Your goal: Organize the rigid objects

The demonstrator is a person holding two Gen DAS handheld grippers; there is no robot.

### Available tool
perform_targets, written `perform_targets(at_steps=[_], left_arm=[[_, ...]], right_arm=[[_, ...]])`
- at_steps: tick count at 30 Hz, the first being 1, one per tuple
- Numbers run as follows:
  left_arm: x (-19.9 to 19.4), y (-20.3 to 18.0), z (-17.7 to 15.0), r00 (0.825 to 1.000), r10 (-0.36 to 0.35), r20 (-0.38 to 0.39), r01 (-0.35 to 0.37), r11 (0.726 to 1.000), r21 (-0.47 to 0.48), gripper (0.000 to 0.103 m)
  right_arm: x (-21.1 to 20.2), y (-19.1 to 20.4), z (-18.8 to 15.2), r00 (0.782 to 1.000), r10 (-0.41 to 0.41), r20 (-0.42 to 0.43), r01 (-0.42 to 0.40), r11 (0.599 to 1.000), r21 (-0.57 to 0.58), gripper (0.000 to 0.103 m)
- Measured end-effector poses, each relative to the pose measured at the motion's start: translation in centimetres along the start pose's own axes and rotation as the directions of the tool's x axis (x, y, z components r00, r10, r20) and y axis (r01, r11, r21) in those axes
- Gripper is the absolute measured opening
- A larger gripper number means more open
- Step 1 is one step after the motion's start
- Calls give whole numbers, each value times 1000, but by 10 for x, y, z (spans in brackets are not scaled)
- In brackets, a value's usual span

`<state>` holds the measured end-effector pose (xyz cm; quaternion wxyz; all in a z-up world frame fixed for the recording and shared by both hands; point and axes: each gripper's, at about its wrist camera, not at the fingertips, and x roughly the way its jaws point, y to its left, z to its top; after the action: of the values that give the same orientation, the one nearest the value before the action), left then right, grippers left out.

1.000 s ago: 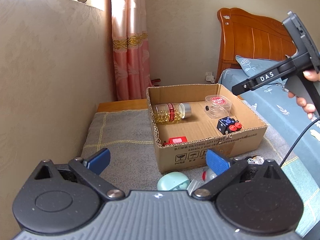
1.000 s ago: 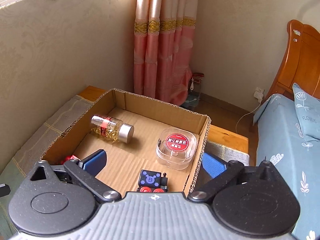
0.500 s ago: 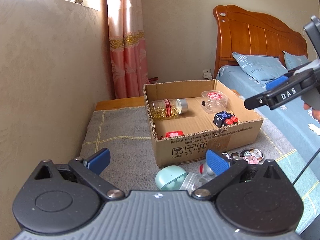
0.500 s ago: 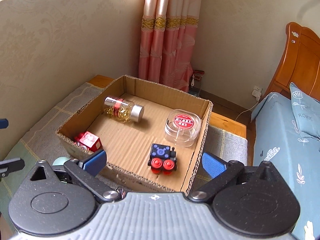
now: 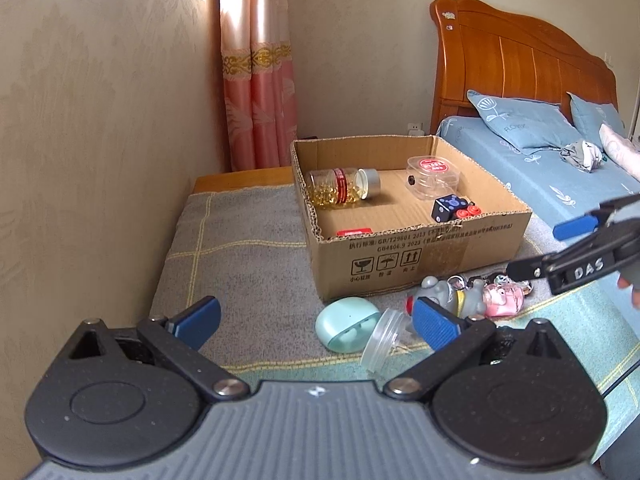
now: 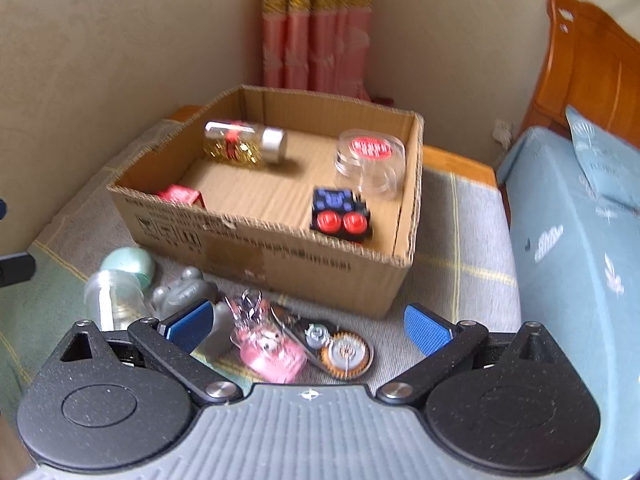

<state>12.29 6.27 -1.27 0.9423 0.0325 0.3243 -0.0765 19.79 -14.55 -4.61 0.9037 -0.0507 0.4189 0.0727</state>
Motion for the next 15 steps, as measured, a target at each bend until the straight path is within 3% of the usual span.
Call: perform_targets(at_steps=[6,11,15], left_arm=[[6,-2,-3,1000,-5,-10,5,1000,29,102],[16,-3,-3,999,-10,-33,11,999,30,102],[26,-5,-2,999,-20,-49,22,999,42,102]], right_arm=[[25,2,-14,999,-3,-42,7,996,84,103],[34,5,-12,999,-36,-31,39,995,94,103],[37,-1,-16,999,-16,-41,20,993,114,103]])
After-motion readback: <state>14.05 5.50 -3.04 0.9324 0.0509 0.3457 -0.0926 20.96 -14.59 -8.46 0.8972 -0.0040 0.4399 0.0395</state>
